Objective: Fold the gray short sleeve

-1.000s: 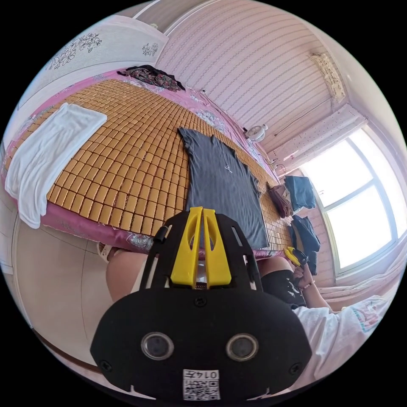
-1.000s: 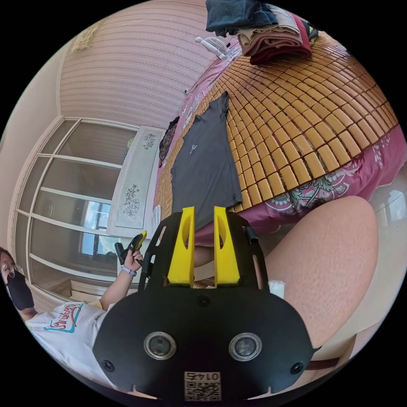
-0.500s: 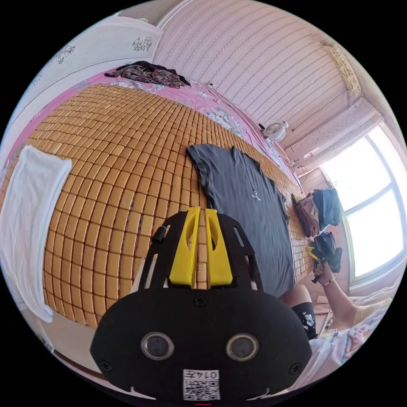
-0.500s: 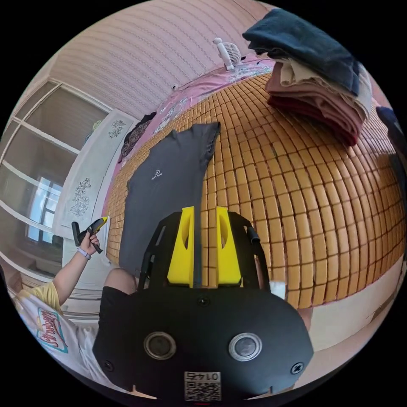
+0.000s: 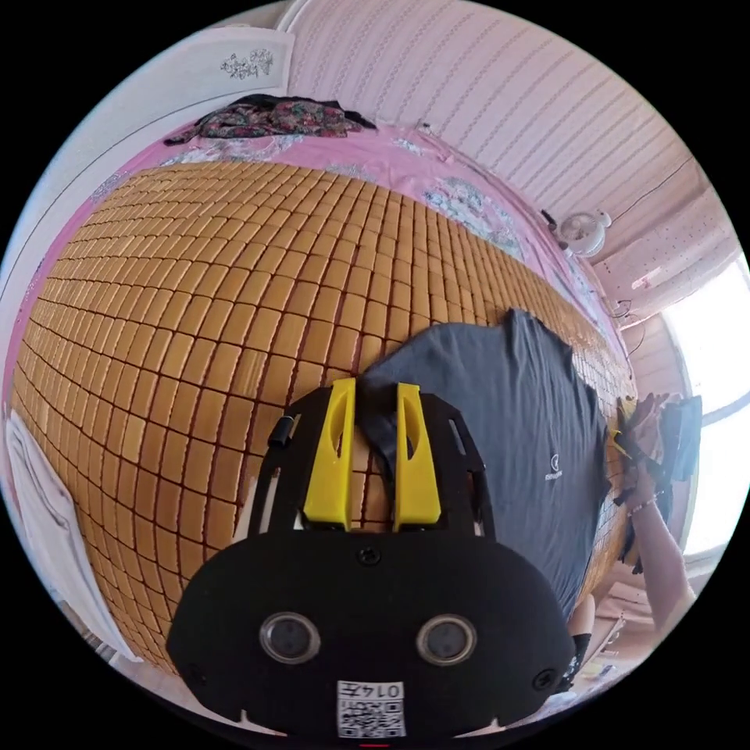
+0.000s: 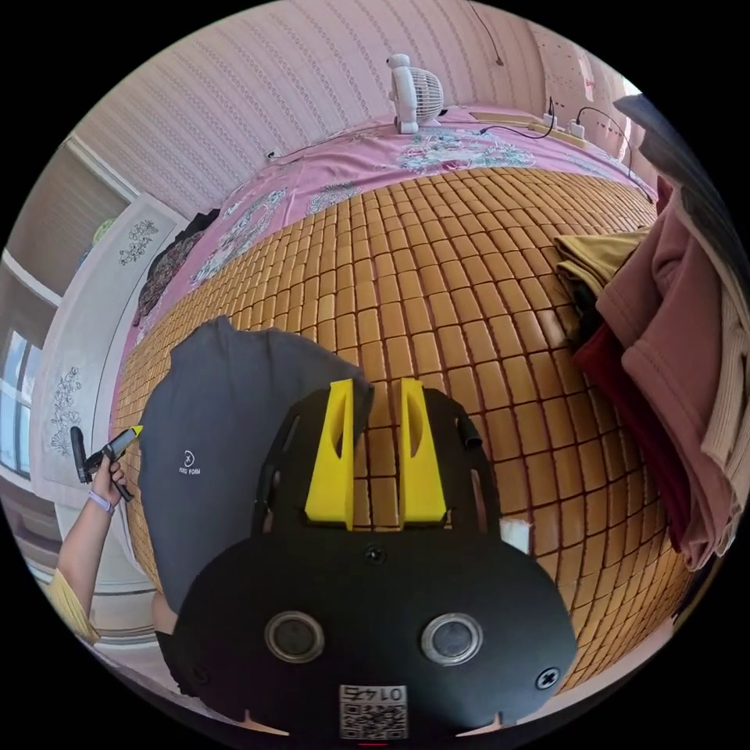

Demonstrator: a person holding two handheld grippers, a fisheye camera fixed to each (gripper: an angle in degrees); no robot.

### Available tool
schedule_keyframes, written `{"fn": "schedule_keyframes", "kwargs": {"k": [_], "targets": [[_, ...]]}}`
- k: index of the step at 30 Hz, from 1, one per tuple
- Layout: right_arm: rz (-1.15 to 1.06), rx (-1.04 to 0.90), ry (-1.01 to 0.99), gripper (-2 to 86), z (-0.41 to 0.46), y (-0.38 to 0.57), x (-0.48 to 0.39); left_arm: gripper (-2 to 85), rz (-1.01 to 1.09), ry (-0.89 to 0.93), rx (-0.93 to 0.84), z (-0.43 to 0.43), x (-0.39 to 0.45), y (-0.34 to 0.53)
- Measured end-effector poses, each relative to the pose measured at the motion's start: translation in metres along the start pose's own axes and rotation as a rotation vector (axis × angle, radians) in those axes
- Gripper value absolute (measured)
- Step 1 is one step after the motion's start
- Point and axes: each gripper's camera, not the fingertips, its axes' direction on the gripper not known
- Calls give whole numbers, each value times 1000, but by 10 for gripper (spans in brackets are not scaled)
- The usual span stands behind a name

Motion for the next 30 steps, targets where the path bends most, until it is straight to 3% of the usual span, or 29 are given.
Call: {"fn": "schedule_keyframes", "kwargs": {"k": [3,5,7,11,15,18,24,30], "targets": [[-43,-16,26,11,4,2,-4,43,149,-85,-71,0,22,-10],[-17,52,161,5,0,8,2,38,151,-143,-57,-4,25,-10],[19,39,137,6,4,11,8,37,158,-168,-54,-3,25,-8],[-43,151,-87,38,-5,19,-7,38,99,-116,-10,-5,20,-5],[-194,8,4,44,25,16,-39,38,62,-53,0,-6,12,-5],[-138,29,119,14,28,14,-40,39,48,-27,4,-6,7,-5],[-115,68,60,15,12,20,-36,50,-9,90,39,-13,-4,1],[-302,45,-39,44,-42,109,-38,36,65,210,175,-62,-16,66]]}}
